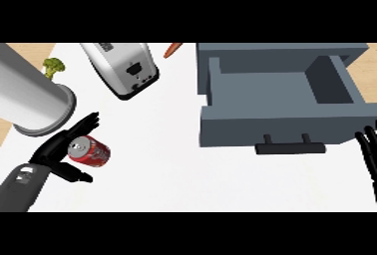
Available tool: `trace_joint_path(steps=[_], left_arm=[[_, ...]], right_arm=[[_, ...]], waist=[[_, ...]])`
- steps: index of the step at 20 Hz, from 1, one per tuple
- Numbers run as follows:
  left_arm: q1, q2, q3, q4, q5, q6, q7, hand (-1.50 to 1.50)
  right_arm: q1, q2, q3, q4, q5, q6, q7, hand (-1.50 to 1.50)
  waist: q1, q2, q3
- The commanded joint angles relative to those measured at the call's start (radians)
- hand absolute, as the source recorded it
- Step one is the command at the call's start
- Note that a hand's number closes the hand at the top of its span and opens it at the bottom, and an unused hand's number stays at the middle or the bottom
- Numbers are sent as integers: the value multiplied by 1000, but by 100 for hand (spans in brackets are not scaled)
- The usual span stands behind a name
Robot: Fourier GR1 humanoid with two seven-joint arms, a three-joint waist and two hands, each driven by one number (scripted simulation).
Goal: Pick up the can, place it into the drawer and close the drawer
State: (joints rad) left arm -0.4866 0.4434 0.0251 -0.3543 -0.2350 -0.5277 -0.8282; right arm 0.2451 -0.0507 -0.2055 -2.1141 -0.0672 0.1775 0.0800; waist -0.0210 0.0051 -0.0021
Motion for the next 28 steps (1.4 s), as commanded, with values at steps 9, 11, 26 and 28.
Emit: trace_joint_path(steps=[9, 11, 26, 28], left_arm=[[-67, -9, -28, 52, -8, -144, -96, -150], [-13, -52, -51, 37, -25, -101, -152, -150], [-17, -128, -73, -27, 36, -171, -81, 150], [-17, -131, -73, -80, 74, -239, -42, 150]], right_arm=[[54, 10, 2, -47, -9, 24, 4, -150], [34, 0, -24, -25, -20, 22, -4, -150], [58, 20, -32, -35, -29, 35, -35, -150], [70, 16, -39, -58, -54, 40, 2, -150]], waist=[[-4, 0, 0], [3, -1, 1], [6, -2, 1], [12, -6, 2]])
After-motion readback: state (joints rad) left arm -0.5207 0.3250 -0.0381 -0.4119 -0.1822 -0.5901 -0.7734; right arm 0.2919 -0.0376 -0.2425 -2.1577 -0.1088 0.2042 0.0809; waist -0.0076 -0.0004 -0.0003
